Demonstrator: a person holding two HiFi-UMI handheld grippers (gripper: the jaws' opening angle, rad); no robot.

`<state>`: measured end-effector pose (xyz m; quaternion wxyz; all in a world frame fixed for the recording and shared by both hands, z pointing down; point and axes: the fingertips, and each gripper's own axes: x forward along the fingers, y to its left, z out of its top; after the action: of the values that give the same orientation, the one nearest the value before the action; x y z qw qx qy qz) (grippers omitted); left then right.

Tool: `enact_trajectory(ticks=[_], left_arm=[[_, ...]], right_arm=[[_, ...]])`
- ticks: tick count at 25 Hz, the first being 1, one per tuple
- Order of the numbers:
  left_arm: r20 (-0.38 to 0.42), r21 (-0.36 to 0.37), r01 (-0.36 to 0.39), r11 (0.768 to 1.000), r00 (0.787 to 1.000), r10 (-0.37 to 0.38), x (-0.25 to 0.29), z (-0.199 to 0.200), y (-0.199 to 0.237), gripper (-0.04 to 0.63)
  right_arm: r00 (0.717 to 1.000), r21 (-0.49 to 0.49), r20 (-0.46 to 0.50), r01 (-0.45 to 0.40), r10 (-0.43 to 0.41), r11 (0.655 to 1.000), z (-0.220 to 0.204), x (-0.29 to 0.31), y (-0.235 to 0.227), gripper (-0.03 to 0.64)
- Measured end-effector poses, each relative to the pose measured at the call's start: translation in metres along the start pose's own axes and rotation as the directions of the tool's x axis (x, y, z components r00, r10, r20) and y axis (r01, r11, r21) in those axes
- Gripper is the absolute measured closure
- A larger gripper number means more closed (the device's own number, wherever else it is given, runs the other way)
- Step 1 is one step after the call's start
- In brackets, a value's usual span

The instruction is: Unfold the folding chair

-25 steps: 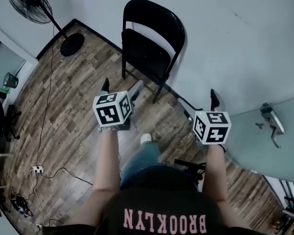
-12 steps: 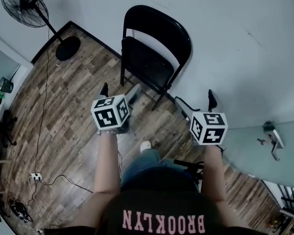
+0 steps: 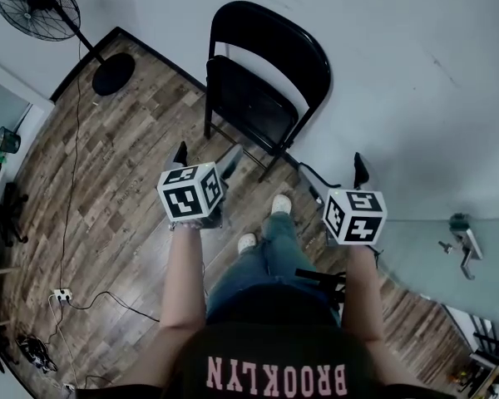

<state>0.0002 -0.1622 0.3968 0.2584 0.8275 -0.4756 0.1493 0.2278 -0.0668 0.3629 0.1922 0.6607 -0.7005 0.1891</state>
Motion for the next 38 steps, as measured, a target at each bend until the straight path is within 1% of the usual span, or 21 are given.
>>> enact_trajectory(ticks=[6,14,24,31,32,34,36,38], left_arm=[[-0.009,-0.011,-0.022,1.000,1.000,0.022,0.020,0.005,0.007,0.028],[-0.042,-0.073,-0.063,0.995,0.997,0.060,0.069,0.016,0.014,0.028],[-0.055,-0.080,-0.099,0.992,0.994,0.095,0.121,0.046,0.006,0.028],[-0.069,-0.091,-0.150,0.985,0.987,0.144,0.139,0.055,0.020,0.028],[-0.073,-0.093,-0.157,0.983,0.986,0.151,0.140,0.056,0.023,0.028],[-0.080,-0.101,-0.173,0.980,0.983,0.165,0.142,0.055,0.030,0.028],[-0.087,-0.114,-0.184,0.976,0.981,0.175,0.145,0.054,0.035,0.028],[-0.095,-0.128,-0.188,0.974,0.980,0.177,0.149,0.052,0.039,0.028]], right_arm=[[1.000,-0.012,0.012,-0.018,0.018,1.000,0.018,0.032,-0.013,0.074],[0.997,-0.035,0.008,-0.073,0.073,0.997,0.046,0.090,-0.037,0.074],[0.991,-0.046,-0.011,-0.133,0.133,0.990,0.078,0.157,-0.075,0.083],[0.986,-0.049,-0.028,-0.167,0.166,0.985,0.096,0.199,-0.085,0.114],[0.984,-0.048,-0.036,-0.174,0.173,0.984,0.097,0.204,-0.084,0.128],[0.982,-0.046,-0.054,-0.182,0.180,0.982,0.097,0.212,-0.084,0.178],[0.986,-0.043,-0.065,-0.156,0.153,0.987,0.098,0.218,-0.089,0.295],[0.992,-0.049,-0.073,-0.103,0.099,0.993,0.099,0.223,-0.098,0.381]])
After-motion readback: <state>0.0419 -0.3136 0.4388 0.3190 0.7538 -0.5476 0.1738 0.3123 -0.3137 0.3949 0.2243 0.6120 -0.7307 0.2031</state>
